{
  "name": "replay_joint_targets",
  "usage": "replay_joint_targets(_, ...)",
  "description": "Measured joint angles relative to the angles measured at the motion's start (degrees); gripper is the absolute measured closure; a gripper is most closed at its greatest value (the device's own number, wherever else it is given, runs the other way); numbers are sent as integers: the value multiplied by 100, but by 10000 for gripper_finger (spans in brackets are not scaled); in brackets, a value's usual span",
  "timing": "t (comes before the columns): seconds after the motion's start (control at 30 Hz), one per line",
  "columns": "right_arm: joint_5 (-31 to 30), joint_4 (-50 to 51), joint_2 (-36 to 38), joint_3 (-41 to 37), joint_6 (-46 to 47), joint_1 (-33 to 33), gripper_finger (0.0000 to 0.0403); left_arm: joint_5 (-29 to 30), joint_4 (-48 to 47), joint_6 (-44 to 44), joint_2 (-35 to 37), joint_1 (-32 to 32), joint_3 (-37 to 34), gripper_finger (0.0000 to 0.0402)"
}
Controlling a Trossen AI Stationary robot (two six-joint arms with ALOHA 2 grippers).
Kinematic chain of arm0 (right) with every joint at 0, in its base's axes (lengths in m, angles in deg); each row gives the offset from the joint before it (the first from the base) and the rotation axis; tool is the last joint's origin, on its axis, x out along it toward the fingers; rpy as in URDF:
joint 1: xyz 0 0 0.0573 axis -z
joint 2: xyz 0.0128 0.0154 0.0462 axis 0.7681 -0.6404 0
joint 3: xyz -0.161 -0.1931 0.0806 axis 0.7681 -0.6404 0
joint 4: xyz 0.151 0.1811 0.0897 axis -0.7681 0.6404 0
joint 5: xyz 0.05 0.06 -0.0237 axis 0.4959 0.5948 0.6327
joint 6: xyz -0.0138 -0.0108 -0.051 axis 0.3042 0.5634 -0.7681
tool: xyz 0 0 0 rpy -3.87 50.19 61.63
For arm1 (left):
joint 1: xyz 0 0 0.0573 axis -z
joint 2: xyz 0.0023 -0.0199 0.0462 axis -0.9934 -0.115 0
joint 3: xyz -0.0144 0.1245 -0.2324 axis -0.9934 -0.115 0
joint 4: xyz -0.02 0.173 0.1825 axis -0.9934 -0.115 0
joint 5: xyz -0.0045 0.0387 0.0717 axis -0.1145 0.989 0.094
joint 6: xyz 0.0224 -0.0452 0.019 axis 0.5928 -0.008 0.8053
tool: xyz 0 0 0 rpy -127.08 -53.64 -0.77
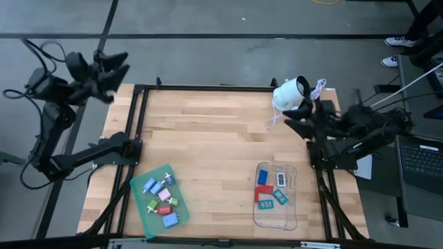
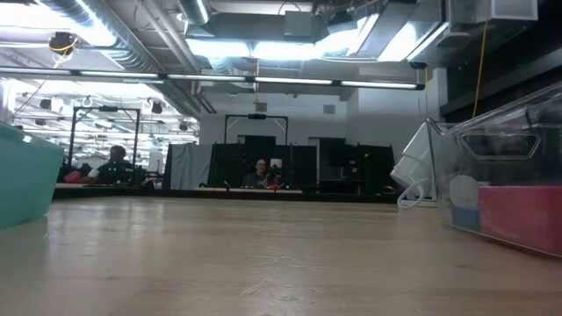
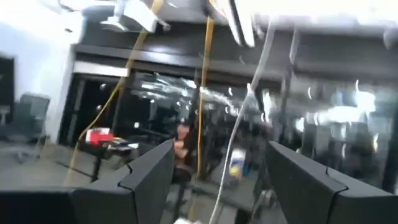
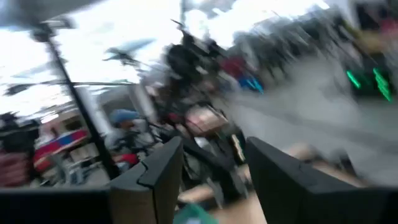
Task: Pick & Place Office items
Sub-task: Return to Home Position
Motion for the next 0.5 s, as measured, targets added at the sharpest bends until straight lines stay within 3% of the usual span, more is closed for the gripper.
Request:
replay_joint_targets(0.1,793,-483,127,3,-1042,-166,213,98,-494,586,157,-10,-50,155)
replay_joint_targets(0.17,1342,-226,336,2,-1406,-253,207,318,-752,710,259,-11,-249,155)
replay_joint_targets(0.3,1025,345,956,-49,-1575,-374,202,502,-449,838,703,64,-1242,155)
replay_joint_targets(0.4,1004,195,1456,-394,-1971,-454,202,541,585,521,1211,166,-2438,154)
replay_joint_targets(0.5,728,-135,1856,-1170,-1762,-456,202,519,1751,68,1780,350,-3831,153)
